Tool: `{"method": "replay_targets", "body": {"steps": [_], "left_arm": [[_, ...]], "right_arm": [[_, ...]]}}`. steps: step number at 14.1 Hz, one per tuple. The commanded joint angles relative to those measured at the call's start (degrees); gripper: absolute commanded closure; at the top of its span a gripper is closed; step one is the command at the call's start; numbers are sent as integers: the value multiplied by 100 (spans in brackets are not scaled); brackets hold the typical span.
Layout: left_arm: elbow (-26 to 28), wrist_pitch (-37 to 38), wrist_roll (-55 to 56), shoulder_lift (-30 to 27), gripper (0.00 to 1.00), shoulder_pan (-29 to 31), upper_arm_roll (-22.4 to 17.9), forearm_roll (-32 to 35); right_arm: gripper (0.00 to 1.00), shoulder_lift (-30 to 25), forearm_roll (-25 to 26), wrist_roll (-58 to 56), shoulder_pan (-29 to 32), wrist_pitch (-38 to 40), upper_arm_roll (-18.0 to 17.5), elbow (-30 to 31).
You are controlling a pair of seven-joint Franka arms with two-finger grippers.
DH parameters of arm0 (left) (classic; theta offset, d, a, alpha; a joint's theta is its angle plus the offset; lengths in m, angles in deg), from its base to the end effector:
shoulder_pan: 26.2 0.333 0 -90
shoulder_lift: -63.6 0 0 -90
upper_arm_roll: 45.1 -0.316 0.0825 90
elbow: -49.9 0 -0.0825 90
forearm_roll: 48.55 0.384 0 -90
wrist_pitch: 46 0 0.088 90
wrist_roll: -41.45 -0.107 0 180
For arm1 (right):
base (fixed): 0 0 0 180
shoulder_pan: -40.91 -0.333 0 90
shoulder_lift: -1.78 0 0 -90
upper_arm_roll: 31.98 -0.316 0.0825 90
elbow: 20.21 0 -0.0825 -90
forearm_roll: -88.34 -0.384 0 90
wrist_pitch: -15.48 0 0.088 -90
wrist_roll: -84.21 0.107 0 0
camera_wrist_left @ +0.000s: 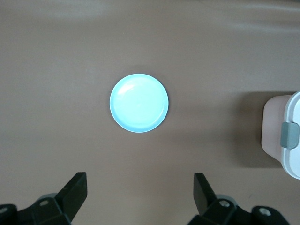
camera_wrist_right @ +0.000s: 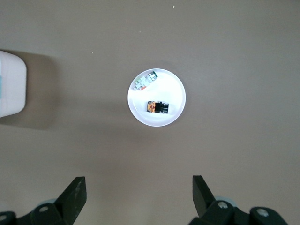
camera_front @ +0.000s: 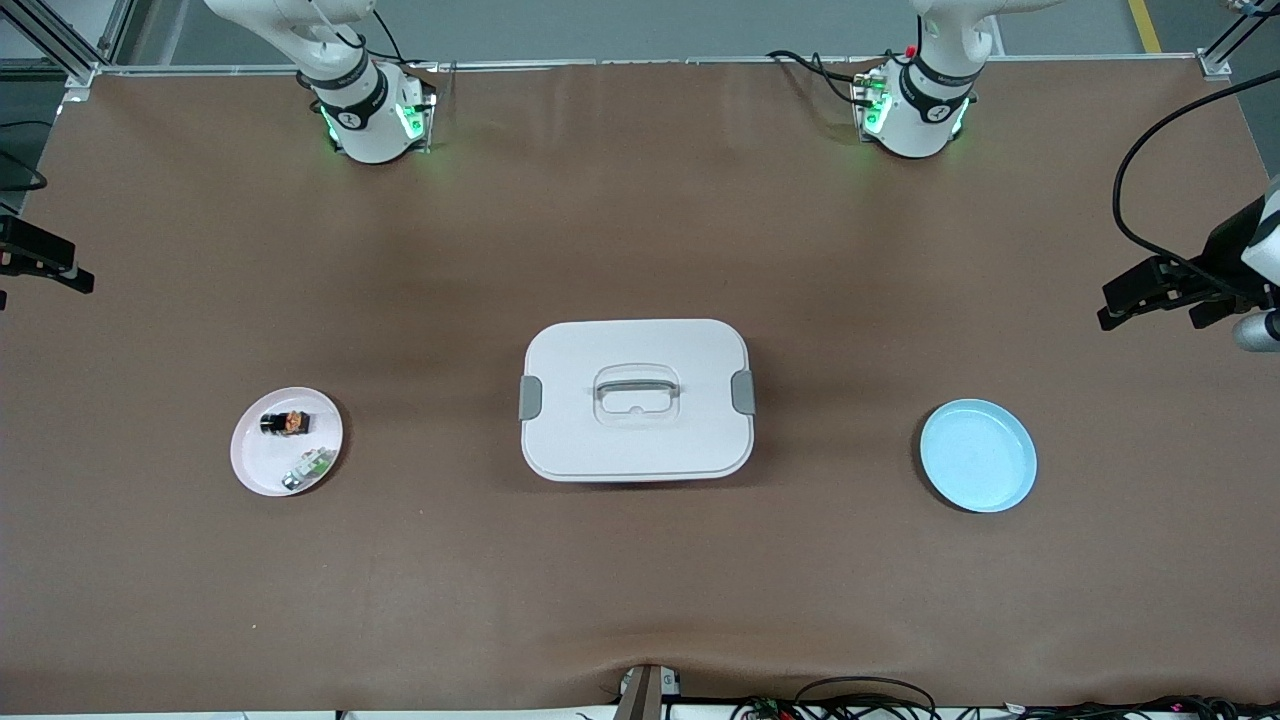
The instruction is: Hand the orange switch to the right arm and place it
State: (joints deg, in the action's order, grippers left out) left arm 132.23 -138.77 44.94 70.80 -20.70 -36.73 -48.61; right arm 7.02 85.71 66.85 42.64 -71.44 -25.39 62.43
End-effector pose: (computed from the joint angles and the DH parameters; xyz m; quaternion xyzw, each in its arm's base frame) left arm 0.5978 -0.0241 0.6207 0.9995 0.0062 0.0284 0.0112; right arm 0.5729 -0.0752 0.6287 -0.9966 -0.0800 0.0040 0.0190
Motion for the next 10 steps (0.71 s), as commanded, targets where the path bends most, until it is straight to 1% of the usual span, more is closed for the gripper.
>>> {"method": "replay_targets", "body": {"steps": [1,3,5,9,10], "left_arm": [[-129,-21,-59,0,0,-49,33,102],[-139,-21,-59,9,0,-75,51,111],[-139,-21,-59,9,0,-75,60,129],[-121,-4,-68,9,0,-67,60,129],[-121,-4,-59,9,0,-67,60,129]], "right_arm": [[0,-94,386,757,169,61,-649,-80],[0,-111,263,909,301,61,-738,-81],[0,-146,79,910,328,114,-747,-81],[0,-208,87,927,231,272,-668,-168],[0,-234,78,1066,257,446,-659,-282]]}}
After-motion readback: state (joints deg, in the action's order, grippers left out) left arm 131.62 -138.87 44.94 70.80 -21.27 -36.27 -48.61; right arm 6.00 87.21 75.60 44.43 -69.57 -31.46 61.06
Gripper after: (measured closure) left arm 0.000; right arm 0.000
